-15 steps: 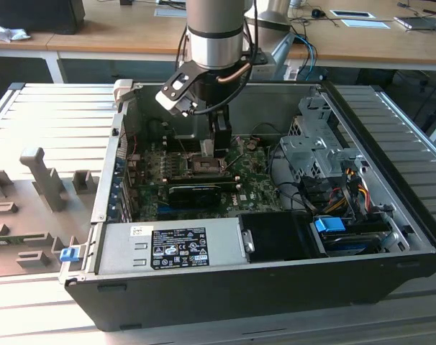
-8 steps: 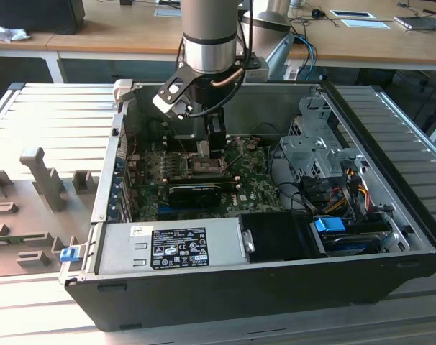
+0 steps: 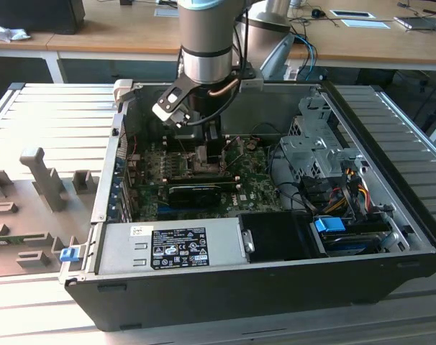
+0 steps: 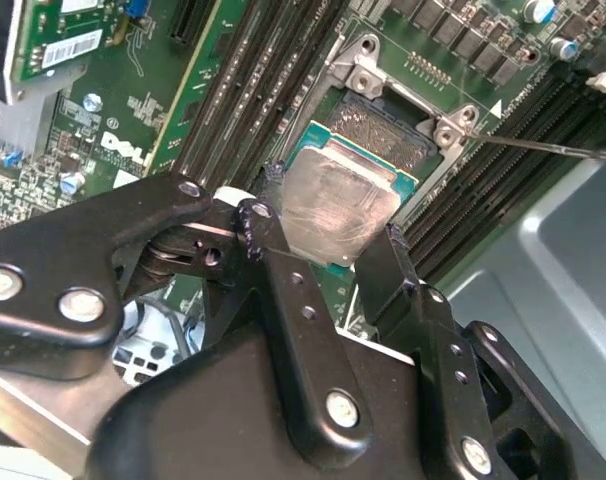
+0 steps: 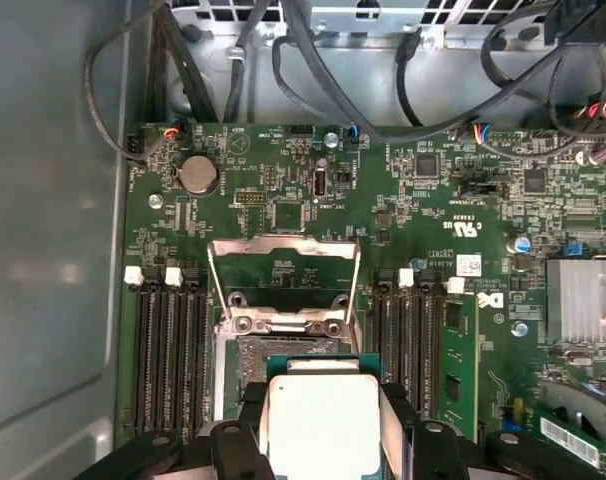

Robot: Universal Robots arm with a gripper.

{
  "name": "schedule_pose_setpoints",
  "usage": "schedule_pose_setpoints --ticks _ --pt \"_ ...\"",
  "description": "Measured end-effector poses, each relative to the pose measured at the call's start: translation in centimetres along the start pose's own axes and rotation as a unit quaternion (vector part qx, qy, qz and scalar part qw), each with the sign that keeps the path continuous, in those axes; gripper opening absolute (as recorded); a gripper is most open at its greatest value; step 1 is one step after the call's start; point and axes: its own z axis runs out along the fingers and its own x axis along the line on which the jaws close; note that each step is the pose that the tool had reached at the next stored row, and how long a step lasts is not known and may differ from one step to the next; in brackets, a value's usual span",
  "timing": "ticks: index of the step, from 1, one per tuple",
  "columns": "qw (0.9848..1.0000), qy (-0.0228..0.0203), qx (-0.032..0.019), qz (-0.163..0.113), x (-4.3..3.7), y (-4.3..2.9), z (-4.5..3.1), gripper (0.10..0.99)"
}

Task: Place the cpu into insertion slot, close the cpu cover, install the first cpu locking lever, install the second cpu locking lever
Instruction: 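Place the cpu into insertion slot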

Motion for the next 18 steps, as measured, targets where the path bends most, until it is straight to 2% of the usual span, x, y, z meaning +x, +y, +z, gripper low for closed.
schedule_pose_setpoints --ticks 4,10,13,16,18 --pt "1.0000 -0.0001 0.0000 0.001 0.38 -0.15 0.71 0.533" --pt "1.0000 -0.0011 -0.0002 0.008 0.92 -0.64 2.45 0.533" --pt "0.9999 -0.0015 -0.0002 0.012 1.17 -0.70 3.09 0.533" --pt "0.9999 -0.0016 -0.0002 0.013 1.25 -0.67 3.32 0.533" --pt "0.9998 -0.0033 -0.0003 0.017 1.38 -0.66 3.37 0.533"
